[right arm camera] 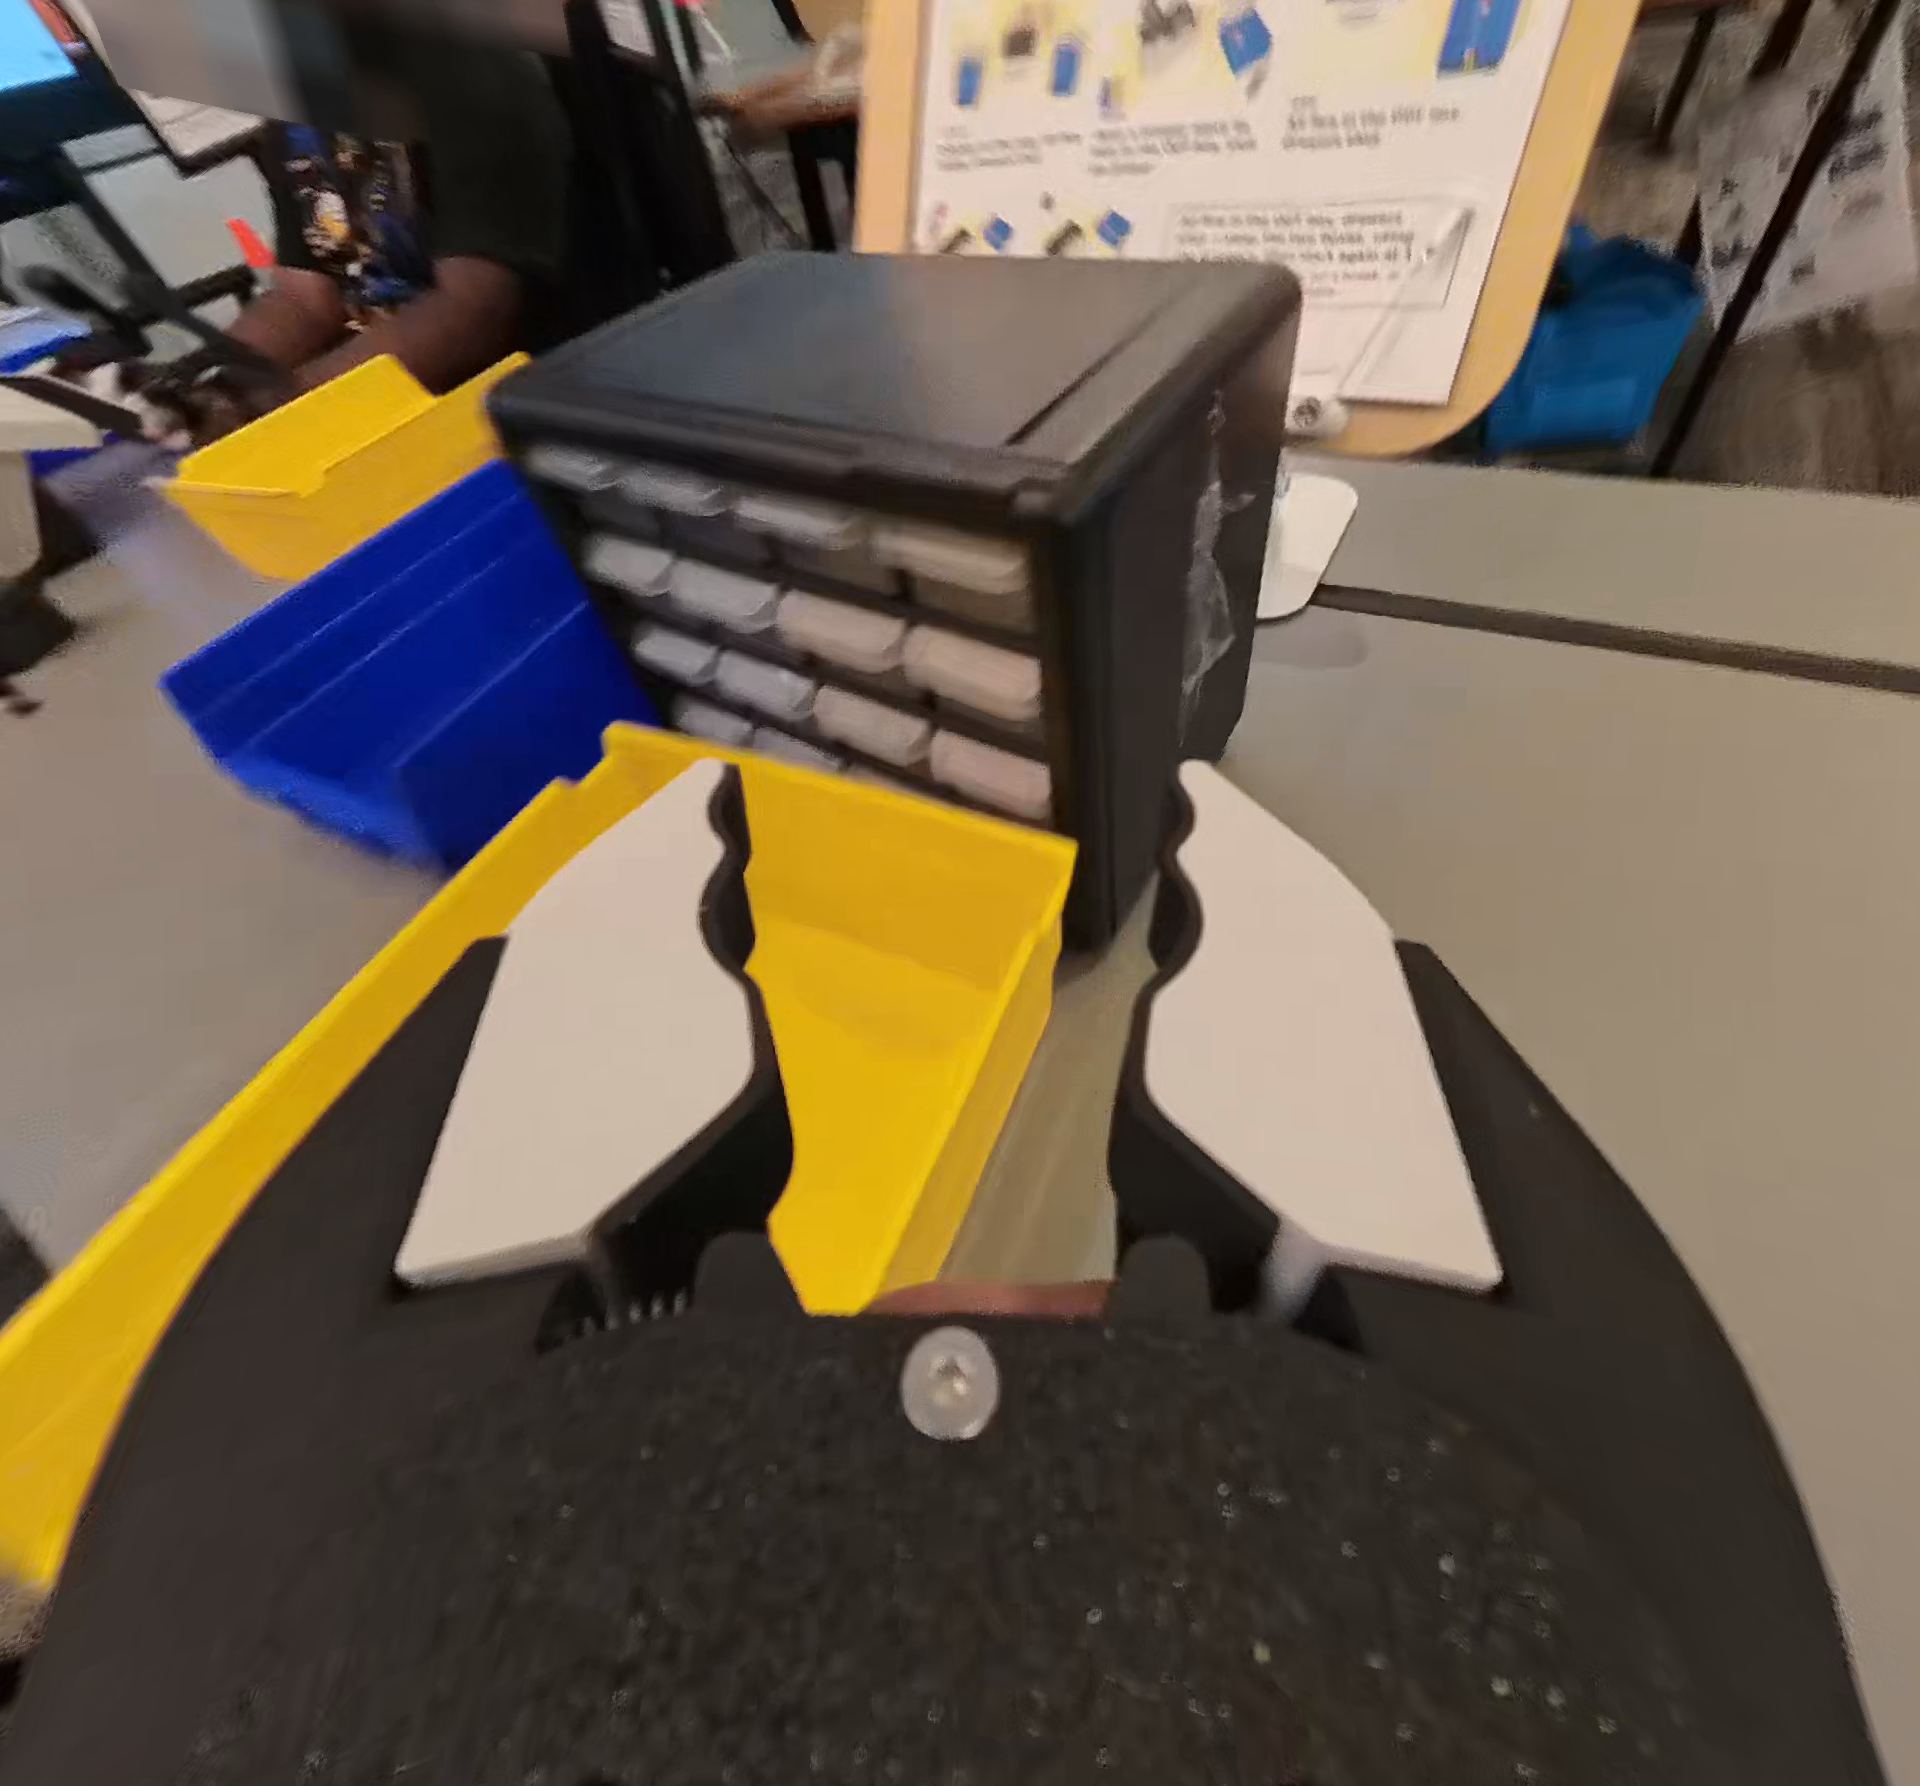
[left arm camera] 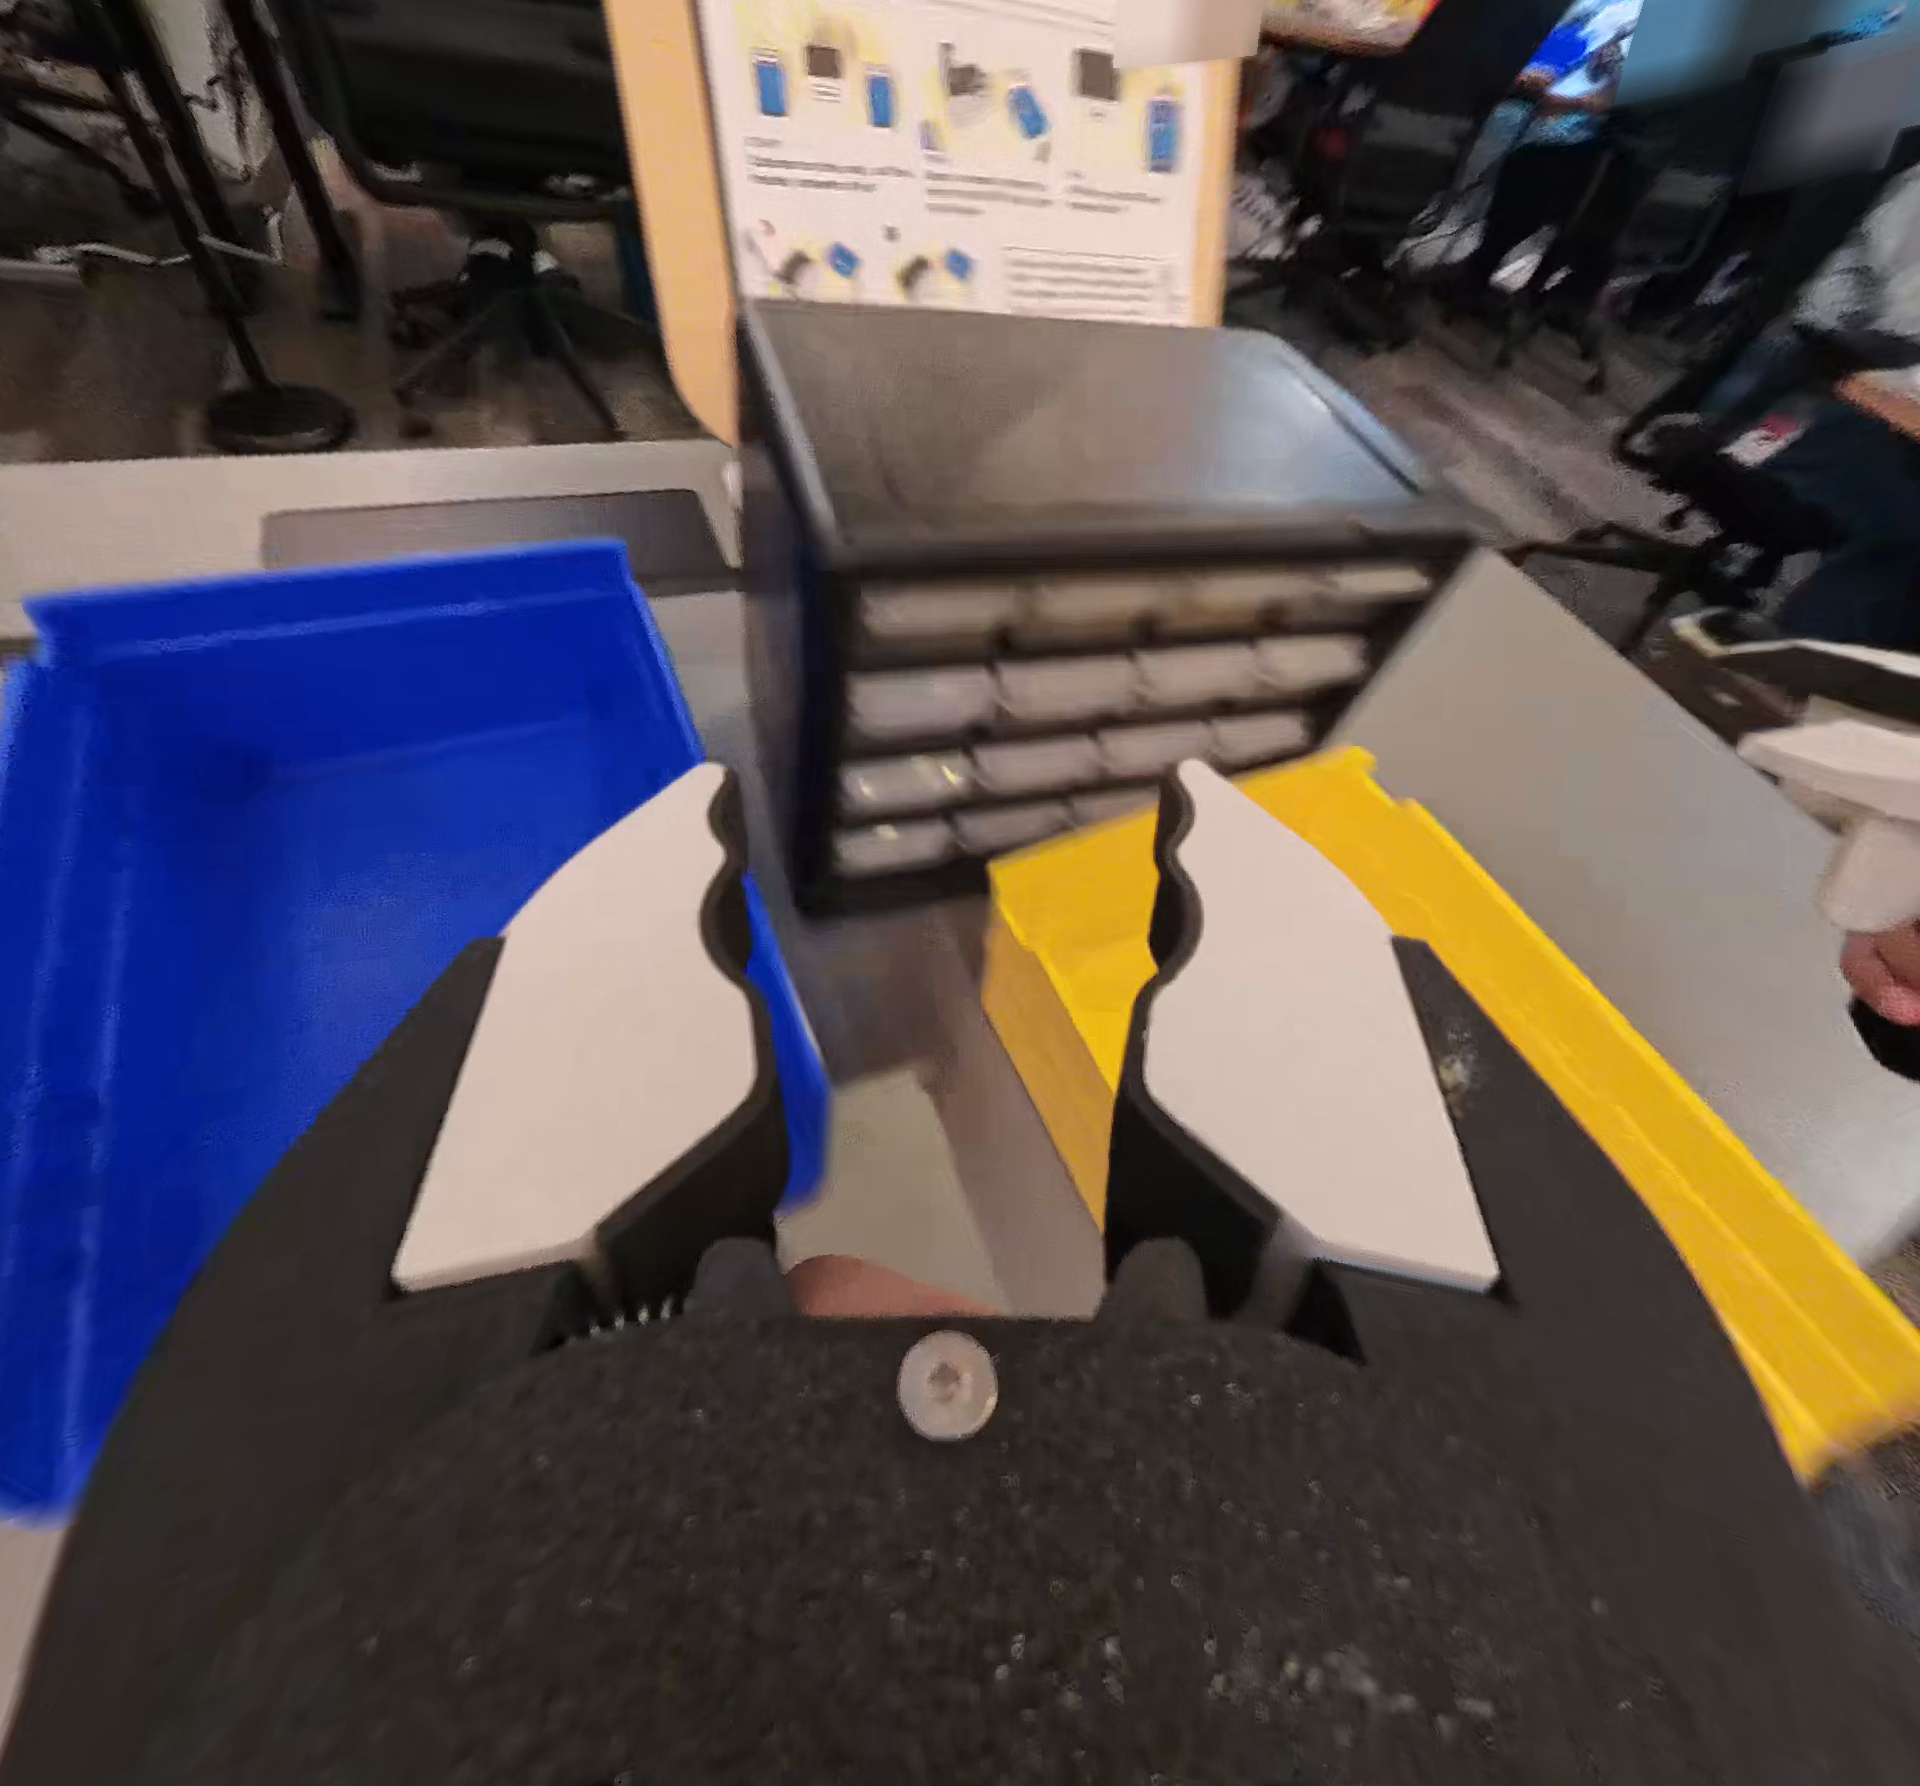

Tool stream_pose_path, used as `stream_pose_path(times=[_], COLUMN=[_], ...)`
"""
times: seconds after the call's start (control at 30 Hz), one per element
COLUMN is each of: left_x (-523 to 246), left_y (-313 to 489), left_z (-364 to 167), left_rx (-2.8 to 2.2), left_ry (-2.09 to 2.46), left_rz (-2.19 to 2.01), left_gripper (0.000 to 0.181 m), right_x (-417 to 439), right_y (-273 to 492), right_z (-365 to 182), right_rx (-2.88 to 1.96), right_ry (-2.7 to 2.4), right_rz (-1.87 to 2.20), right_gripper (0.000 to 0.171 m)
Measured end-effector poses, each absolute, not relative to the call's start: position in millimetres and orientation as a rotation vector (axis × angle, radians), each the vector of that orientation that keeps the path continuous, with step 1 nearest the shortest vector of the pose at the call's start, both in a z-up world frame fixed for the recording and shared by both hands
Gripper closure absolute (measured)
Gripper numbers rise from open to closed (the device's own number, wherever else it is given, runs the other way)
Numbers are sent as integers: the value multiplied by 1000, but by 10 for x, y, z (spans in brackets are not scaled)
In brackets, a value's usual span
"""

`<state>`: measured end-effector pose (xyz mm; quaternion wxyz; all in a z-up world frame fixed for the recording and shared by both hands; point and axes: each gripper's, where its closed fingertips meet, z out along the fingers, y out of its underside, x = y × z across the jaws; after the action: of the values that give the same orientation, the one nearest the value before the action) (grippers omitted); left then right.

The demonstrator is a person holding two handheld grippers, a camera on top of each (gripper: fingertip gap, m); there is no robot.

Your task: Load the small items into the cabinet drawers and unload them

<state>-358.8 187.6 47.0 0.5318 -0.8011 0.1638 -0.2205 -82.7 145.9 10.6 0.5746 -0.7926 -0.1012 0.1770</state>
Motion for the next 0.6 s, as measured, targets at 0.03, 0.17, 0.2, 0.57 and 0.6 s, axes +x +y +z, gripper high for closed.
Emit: stream_pose_path(times=[0.03,0.17,0.2,0.57,0.6], left_x=[-3561,-3331,-3302,-2751,-2694], left_y=[2162,2826,2930,3097,3088], left_z=[497,473,376,49,50], left_rx=[-1930,-1974,-2017,-2058,-2063], left_ry=[381,316,310,340,349], left_rz=[-523,-665,-649,-682,-687], left_gripper=[106,116,114,95,94], right_x=[-853,-972,-982,-924,-861], right_y=[1703,2327,2427,2722,2742], right_z=[77,84,105,20,20], right_rx=[-1882,-1883,-1872,-1912,-1911], right_ry=[-196,-132,-121,-106,-98], right_rz=[448,489,486,623,620], right_gripper=[95,81,82,87,87])
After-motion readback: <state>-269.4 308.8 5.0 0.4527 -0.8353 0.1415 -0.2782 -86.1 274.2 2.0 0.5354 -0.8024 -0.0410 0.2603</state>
